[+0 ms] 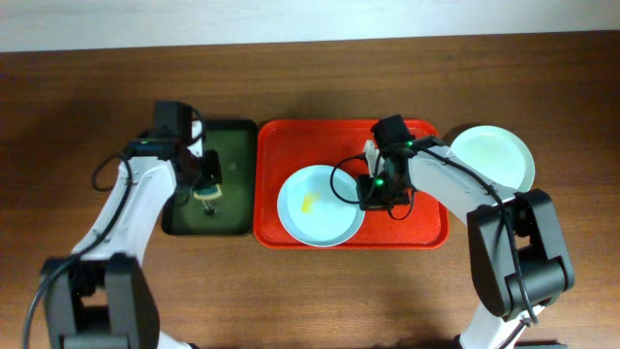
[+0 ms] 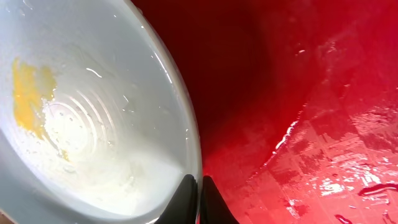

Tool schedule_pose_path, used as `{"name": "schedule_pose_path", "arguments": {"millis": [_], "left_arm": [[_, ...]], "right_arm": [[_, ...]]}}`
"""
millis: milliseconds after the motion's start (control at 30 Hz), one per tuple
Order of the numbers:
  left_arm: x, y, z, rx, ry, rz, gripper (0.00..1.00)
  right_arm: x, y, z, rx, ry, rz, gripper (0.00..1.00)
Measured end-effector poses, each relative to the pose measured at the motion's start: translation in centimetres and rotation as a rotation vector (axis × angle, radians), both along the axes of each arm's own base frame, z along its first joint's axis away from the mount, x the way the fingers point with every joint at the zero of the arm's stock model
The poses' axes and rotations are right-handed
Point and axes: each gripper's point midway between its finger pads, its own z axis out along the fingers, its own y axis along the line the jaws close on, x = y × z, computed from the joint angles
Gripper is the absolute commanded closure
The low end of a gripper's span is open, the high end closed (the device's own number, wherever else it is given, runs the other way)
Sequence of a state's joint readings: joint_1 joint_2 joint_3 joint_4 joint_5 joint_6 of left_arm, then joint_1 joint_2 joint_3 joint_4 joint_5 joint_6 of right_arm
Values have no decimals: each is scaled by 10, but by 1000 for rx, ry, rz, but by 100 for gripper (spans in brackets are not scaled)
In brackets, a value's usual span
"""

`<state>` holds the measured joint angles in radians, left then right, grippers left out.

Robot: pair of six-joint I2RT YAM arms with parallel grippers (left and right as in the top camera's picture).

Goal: Clean dirty plates on tray and stack at the side
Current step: 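Carry the sponge with left gripper from water tray over the blue plate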

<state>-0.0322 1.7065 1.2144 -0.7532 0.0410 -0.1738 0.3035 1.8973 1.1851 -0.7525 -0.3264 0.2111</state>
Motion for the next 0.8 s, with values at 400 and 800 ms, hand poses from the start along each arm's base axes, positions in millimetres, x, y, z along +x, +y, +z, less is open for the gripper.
{"name": "schedule_pose_path", "arguments": {"millis": [400, 800], "left_arm": [[4, -3, 78, 20, -63, -98, 100], [29, -17, 7, -22, 251, -129, 100]], "right_arm": [[13, -6, -2, -49, -21, -131, 96], [15, -7, -2, -53, -26, -146, 96]]}}
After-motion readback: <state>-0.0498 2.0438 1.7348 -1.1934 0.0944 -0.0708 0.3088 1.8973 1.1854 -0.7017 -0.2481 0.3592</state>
